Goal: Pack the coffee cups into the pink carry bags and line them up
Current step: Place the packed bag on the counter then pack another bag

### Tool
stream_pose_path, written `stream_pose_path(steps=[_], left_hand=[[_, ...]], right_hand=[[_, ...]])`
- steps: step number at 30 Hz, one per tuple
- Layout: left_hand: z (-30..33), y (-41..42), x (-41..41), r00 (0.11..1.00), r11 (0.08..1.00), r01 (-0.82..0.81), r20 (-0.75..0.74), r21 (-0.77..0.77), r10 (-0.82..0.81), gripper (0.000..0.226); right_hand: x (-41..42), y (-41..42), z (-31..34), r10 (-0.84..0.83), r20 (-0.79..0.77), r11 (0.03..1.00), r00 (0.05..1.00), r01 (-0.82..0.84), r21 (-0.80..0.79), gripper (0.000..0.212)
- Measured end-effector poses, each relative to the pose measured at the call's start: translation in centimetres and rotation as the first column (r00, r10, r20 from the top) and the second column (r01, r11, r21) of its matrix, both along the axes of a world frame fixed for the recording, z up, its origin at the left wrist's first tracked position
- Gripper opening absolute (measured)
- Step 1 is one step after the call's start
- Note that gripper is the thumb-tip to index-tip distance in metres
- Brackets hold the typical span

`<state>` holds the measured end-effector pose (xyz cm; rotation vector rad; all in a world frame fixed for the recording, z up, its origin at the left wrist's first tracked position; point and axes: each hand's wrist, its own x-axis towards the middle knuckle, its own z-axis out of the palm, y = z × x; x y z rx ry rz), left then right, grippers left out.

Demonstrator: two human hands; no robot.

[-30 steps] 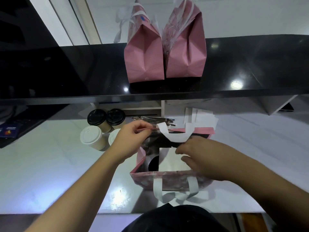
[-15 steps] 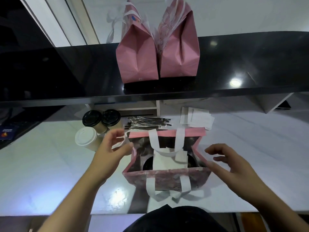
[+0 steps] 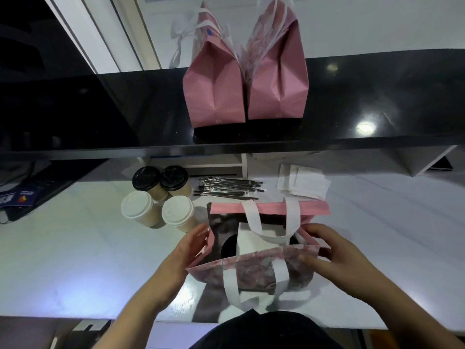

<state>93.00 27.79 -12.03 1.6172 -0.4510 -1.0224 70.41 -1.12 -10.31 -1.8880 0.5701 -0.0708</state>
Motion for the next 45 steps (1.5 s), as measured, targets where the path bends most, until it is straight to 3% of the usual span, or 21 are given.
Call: stream_pose_path(steps=[3, 7, 13, 21, 25, 28, 33, 36, 39, 45], left_hand=[[0.0, 0.5, -0.5, 0.996, 0.991, 0.090, 0.034, -0.096, -0.088, 0.100], [-0.1, 0.7, -0.6, 0.991, 0.988, 0.129, 0.038, -0.083, -0.126, 0.096], [0.9, -0.5, -0.2, 0.980, 0.999, 0.040, 0.196, -0.019, -0.035, 0.038], [0.9, -2.7, 0.3, 0.977, 0.998, -0.062, 0.203, -0.019, 0.064, 0.017], [0.3, -3.0, 1.8, 0.961, 0.994, -0.108, 0.256, 0.009, 0.102, 0.071], [0.3, -3.1, 3.1, 0.965, 0.999, -0.007, 0.263, 0.040, -0.003, 0.094], [0.9, -3.8, 4.3, 0.880, 0.994, 0.035, 0.469, 0.101, -0.079, 0.070], [1.3, -4.0, 4.2, 0.805, 0.997, 0.044, 0.589, 0.068, -0.076, 0.051], [1.1, -4.0, 3.8, 0.711, 0.993, 0.102, 0.693, 0.065, -0.118, 0.035], [-0.1, -4.0, 2.9, 0.631, 0.991, 0.098, 0.764, 0.091, -0.133, 0.049]], right_hand=[[-0.1, 0.1, -0.4, -0.031, 0.039, 0.999, 0.999, 0.032, -0.011, 0.040], [-0.2, 0.4, -0.8, -0.086, 0.059, 0.996, 0.994, 0.085, 0.023, 0.023], [-0.5, 0.5, -0.3, -0.114, 0.059, 0.991, 0.992, 0.109, 0.080, 0.027], [0.3, 0.0, -0.6, -0.192, 0.032, 0.979, 0.981, 0.189, 0.074, 0.014], [1.1, -0.9, -0.4, -0.260, 0.009, 0.958, 0.966, 0.256, 0.130, 0.054], [1.7, -1.7, 0.3, -0.155, -0.037, 0.985, 0.987, 0.157, 0.073, 0.075], [2.6, -2.6, 0.5, -0.080, 0.011, 0.976, 0.997, 0.081, -0.202, 0.045], [2.8, -2.5, 0.3, -0.048, 0.061, 0.916, 0.997, 0.068, -0.396, 0.042], [2.9, -2.5, 0.1, -0.001, 0.104, 0.874, 0.995, 0.051, -0.484, 0.043], [2.5, -2.1, -0.8, 0.121, 0.135, 0.781, 0.983, -0.011, -0.624, 0.055]])
